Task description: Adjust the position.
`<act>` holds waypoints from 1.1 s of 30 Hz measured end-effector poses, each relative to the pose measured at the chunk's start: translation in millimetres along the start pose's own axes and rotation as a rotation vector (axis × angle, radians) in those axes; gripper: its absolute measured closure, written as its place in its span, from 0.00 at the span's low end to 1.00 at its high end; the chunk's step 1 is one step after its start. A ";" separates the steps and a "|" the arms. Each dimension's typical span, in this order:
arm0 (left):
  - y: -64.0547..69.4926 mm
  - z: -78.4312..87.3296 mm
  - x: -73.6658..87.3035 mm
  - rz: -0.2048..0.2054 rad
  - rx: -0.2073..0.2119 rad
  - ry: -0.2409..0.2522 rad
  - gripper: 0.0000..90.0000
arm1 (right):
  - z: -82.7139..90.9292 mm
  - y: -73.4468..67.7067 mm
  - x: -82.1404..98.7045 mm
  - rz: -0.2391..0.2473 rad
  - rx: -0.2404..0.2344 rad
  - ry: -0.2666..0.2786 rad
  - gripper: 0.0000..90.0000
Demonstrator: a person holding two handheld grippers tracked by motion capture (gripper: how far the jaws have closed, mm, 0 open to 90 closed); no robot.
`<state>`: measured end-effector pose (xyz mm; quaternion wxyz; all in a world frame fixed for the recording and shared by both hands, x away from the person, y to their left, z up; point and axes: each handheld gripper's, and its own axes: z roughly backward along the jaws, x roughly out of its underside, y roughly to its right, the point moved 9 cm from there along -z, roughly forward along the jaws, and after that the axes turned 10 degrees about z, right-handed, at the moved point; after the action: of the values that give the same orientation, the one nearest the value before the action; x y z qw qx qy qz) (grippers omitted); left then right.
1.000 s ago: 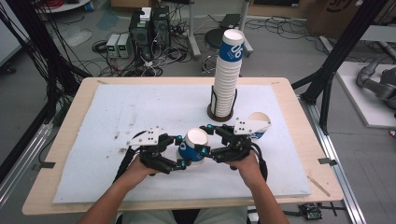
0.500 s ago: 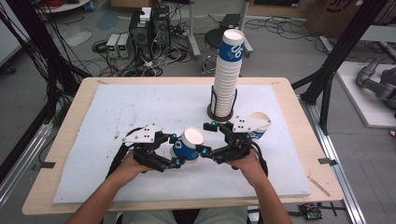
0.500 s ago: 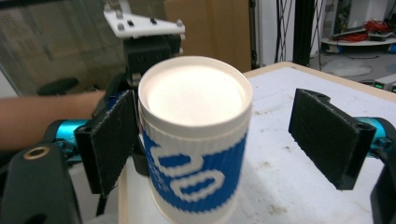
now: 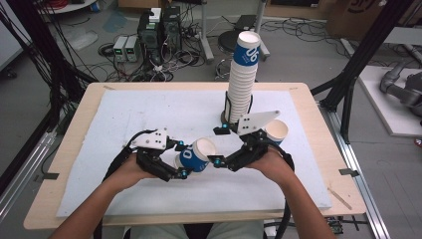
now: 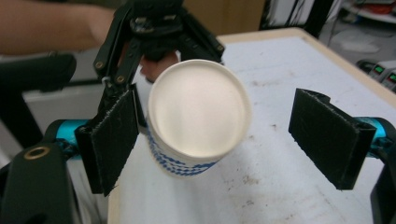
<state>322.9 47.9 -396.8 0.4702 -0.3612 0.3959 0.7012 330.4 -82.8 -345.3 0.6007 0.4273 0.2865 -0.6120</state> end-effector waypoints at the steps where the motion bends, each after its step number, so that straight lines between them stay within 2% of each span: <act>1: -0.7 0.4 0.2 -0.002 -0.004 -0.013 0.31 | -2.1 -0.3 -1.3 0.013 -0.008 -0.019 0.18; 3: -1.2 0.2 0.8 -0.004 -0.013 -0.038 0.31 | -6.2 -0.4 -2.7 0.043 -0.014 -0.066 0.18; 9: -3.3 -1.1 6.2 -0.013 -0.032 -0.099 0.31 | -20.9 -2.7 -0.1 0.088 -0.068 -0.178 0.18; 13: -0.4 -4.4 10.6 -0.044 -0.028 -0.133 0.31 | -32.2 -7.2 4.3 0.122 -0.107 -0.237 0.19; 15: 0.9 -5.4 11.5 -0.056 -0.024 -0.142 0.31 | -37.0 -9.6 9.1 0.121 -0.131 -0.275 0.19; 16: 1.4 -5.9 12.0 -0.057 -0.022 -0.146 0.31 | -39.2 -9.8 11.8 0.125 -0.137 -0.294 0.22; 17: 1.9 -6.0 12.7 -0.063 -0.020 -0.155 0.31 | -40.8 -11.4 14.4 0.129 -0.159 -0.310 0.28; 19: 3.6 -6.5 14.2 -0.077 -0.013 -0.171 0.31 | -42.2 -14.3 17.9 0.139 -0.190 -0.335 0.33; 22: 4.7 -5.1 14.1 -0.081 -0.002 -0.172 0.31 | -42.1 -15.7 18.4 0.137 -0.213 -0.333 0.34; 29: 7.8 -5.6 13.3 -0.083 0.024 -0.159 0.29 | -38.6 -17.2 19.6 0.132 -0.234 -0.327 0.35; 31: 8.5 -5.5 11.3 -0.063 0.038 -0.130 0.27 | -37.1 -18.1 19.9 0.120 -0.238 -0.312 0.35; 33: 7.5 -4.7 9.0 -0.050 0.032 -0.098 0.22 | -35.9 -18.1 20.6 0.113 -0.237 -0.286 0.35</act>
<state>313.7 45.2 -405.1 0.5120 -0.3286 0.3747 0.6996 320.9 -59.8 -383.0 0.7146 0.2777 0.2440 -0.5939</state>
